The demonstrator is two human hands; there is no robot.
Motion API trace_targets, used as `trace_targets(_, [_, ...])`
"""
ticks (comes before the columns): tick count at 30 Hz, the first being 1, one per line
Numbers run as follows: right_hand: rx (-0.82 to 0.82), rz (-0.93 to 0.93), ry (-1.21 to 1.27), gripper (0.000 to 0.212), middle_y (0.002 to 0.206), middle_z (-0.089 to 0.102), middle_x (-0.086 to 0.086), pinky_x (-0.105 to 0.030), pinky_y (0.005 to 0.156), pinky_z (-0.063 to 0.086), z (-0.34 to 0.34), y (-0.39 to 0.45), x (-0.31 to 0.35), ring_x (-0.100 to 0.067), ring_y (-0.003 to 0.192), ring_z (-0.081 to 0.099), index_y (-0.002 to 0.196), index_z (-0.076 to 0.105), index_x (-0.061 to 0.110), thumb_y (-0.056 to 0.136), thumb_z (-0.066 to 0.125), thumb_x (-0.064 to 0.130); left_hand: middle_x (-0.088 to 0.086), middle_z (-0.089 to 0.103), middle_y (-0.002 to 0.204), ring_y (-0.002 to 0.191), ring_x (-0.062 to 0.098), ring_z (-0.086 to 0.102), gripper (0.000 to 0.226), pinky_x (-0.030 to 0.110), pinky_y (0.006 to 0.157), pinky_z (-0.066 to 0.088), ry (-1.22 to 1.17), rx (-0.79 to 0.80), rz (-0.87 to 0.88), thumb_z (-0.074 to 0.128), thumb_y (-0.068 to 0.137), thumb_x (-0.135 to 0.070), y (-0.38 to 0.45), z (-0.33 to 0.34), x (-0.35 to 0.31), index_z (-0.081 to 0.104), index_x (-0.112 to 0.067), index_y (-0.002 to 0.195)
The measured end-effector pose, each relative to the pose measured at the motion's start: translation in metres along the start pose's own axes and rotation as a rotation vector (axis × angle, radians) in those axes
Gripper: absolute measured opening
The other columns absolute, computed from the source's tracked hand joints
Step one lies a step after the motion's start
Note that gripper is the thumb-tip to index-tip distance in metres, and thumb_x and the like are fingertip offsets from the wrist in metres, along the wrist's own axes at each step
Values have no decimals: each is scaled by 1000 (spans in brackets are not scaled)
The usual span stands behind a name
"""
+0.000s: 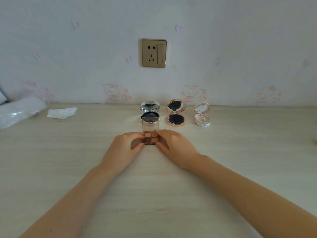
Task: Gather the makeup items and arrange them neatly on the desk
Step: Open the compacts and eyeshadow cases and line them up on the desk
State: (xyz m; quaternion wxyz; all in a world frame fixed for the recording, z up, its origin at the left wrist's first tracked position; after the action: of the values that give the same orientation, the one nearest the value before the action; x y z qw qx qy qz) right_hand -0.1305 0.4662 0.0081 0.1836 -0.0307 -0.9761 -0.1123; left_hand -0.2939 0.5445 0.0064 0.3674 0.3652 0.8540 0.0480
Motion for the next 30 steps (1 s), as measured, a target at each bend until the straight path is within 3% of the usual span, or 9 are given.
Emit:
trace_targets(5, [-20, 10, -6, 41, 134, 53, -2, -35, 100, 42, 1, 2, -1, -22, 121, 50, 134, 49, 15, 97, 49, 32, -11, 70, 111, 103, 7, 63, 22, -5, 84, 30, -15, -18, -3, 70, 83, -9, 2, 2, 3, 73, -19, 103])
trace_targets(19, [-30, 30, -7, 44, 138, 49, -3, -36, 101, 42, 5, 3, -1, -22, 125, 46, 138, 44, 15, 97, 46, 33, -8, 71, 111, 104, 11, 64, 21, 20, 92, 43, 17, -44, 8, 70, 83, -11, 6, 6, 9, 72, -18, 102])
trace_targets(30, [-27, 26, -9, 46, 138, 48, -4, -36, 102, 40, 6, 4, -2, -22, 127, 44, 140, 40, 15, 97, 45, 31, -12, 71, 108, 100, 7, 63, 25, 1, 82, 35, -3, -59, 3, 70, 83, -11, 5, 6, 10, 72, -24, 104])
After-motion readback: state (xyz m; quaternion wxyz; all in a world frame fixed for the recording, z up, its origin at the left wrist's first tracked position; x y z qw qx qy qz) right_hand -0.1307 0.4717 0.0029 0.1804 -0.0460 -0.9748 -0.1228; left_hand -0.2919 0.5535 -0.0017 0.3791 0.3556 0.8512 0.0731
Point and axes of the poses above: each hand's wrist, its own y-axis towards the middle knuckle, its own z-axis out of the palm, x = y × z, the point moved 3 cm from there along y, towards the middle knuckle
